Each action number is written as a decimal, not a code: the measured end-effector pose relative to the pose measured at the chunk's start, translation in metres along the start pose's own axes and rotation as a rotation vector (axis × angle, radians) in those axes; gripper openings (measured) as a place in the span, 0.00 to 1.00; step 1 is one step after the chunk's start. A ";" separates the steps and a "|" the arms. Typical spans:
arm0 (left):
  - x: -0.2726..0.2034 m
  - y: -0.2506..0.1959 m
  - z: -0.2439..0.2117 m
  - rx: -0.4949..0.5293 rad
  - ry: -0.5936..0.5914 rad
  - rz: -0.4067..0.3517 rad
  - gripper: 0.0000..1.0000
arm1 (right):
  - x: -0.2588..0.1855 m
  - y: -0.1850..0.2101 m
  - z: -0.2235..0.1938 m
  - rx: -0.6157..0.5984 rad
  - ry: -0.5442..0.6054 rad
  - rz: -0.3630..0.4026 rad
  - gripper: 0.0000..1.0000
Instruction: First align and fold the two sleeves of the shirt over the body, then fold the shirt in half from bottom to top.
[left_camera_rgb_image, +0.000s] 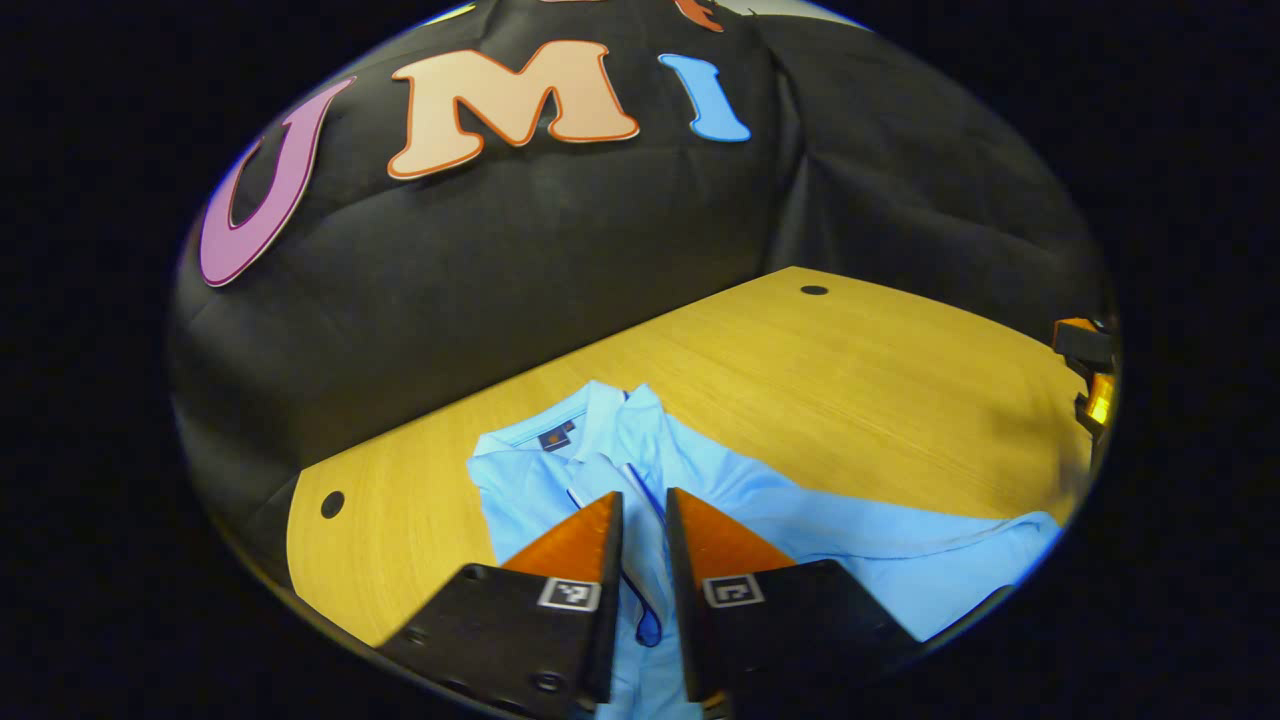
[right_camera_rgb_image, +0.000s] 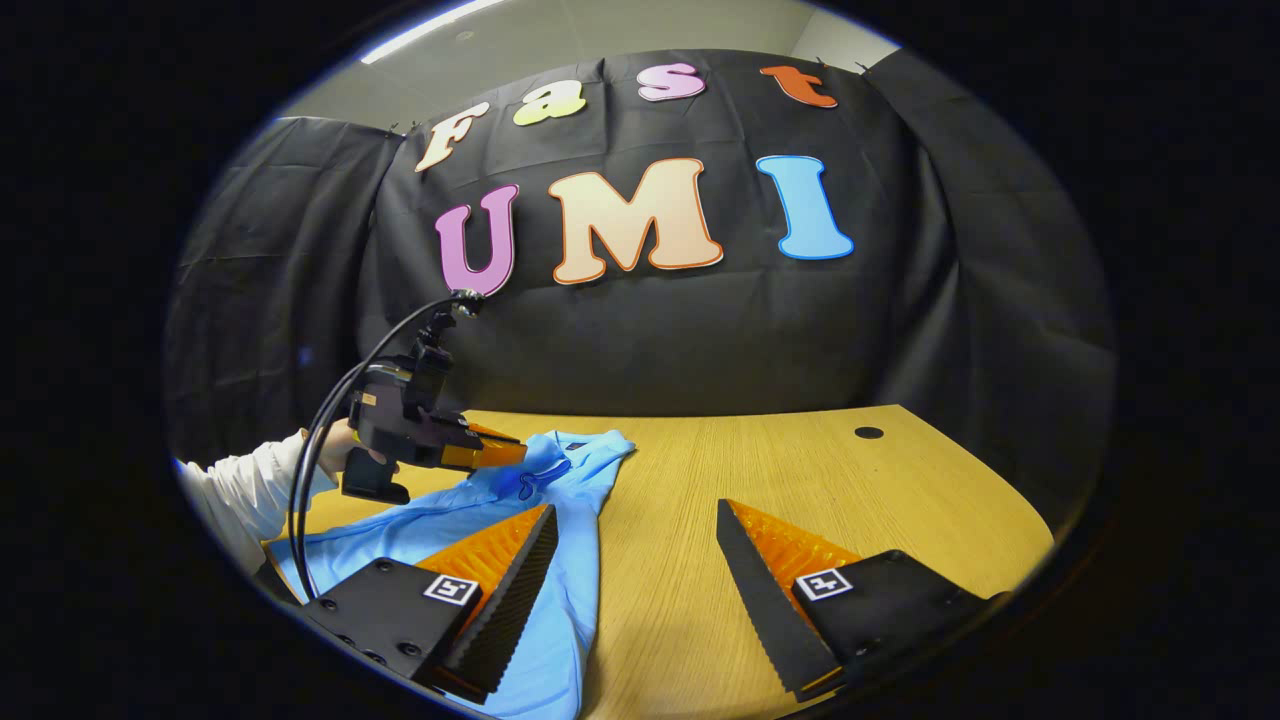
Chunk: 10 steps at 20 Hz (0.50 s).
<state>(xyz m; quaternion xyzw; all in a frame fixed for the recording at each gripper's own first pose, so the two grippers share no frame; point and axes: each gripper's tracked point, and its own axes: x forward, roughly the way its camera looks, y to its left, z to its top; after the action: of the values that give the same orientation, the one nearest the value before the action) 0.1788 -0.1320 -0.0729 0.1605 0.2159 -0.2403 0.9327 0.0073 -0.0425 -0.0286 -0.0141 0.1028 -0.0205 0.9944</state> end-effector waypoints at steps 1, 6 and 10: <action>-0.007 0.003 0.006 0.012 -0.041 0.012 0.51 | 0.000 0.001 -0.001 -0.003 0.003 0.003 0.99; -0.074 0.014 0.008 -0.003 -0.171 0.074 0.94 | 0.003 0.013 -0.012 -0.009 0.034 0.030 0.99; -0.142 0.016 -0.030 -0.022 -0.173 0.123 0.94 | -0.002 0.035 -0.026 -0.029 0.067 0.075 0.99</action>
<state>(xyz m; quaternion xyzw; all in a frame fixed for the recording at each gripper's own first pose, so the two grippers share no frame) 0.0649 -0.0528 -0.0269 0.1420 0.1271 -0.1934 0.9624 0.0012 -0.0082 -0.0543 -0.0241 0.1370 0.0178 0.9901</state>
